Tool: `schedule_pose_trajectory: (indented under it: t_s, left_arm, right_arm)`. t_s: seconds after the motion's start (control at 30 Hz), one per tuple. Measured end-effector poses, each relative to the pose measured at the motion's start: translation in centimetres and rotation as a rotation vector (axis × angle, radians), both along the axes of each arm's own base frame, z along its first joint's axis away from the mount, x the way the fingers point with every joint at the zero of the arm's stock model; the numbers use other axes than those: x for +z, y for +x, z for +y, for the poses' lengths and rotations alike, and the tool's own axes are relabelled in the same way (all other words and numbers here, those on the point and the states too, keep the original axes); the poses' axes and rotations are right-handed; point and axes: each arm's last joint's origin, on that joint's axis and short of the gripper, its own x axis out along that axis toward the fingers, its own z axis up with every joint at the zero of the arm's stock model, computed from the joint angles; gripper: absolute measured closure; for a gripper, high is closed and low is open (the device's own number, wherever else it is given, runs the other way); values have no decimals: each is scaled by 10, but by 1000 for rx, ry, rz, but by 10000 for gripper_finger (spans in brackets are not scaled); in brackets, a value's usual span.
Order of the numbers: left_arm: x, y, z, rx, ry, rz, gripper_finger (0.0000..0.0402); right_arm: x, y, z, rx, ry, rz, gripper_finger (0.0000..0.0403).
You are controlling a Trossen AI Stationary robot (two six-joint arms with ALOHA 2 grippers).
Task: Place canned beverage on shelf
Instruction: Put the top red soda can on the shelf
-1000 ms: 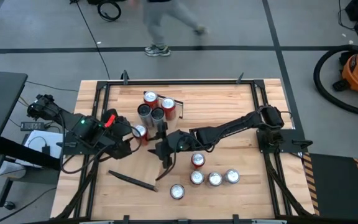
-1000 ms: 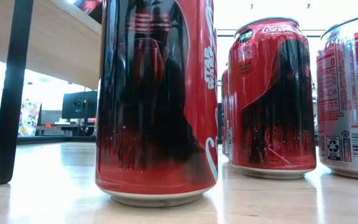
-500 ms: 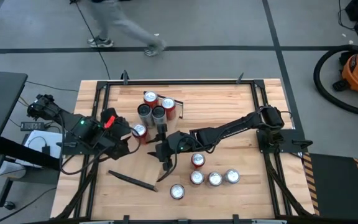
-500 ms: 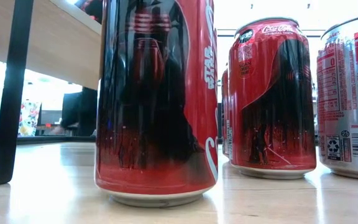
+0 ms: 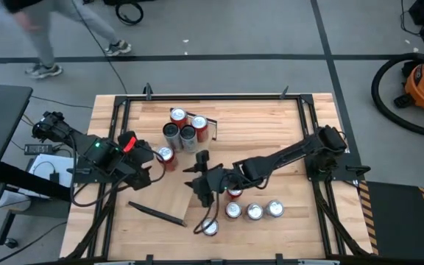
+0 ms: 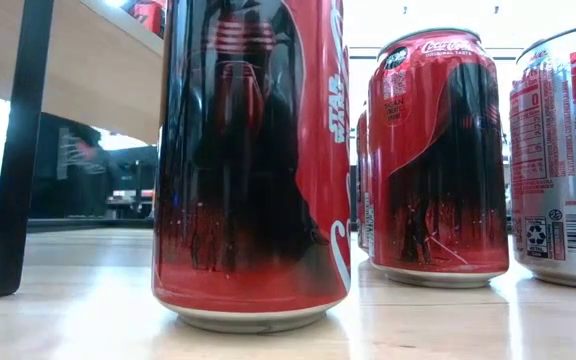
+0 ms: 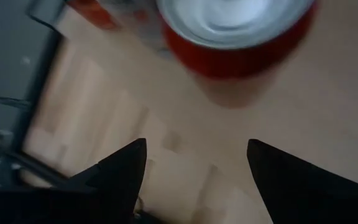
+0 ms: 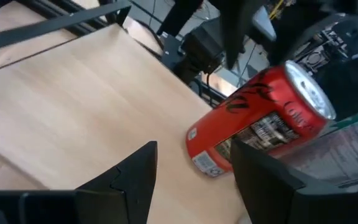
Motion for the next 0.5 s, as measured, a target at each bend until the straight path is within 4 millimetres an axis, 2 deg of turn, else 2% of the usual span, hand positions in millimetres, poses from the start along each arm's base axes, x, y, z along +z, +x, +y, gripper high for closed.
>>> schedule_pose_trajectory:
  t_s: [0.1,0.17,0.27,0.5]
  left_arm:
    - [1,3,-2,5,-41,-32,111]
    - [1,4,-3,13,-49,-43,111]
    - [1,4,-2,24,-50,-43,111]
    - [1,4,-2,31,-54,-46,111]
  right_arm:
    - [-6,8,-13,-6,53,2,190]
    - [-19,15,-20,-27,75,24,190]
    - [-36,21,-25,-94,0,60,190]
    - [-39,21,-21,-30,-131,96,190]
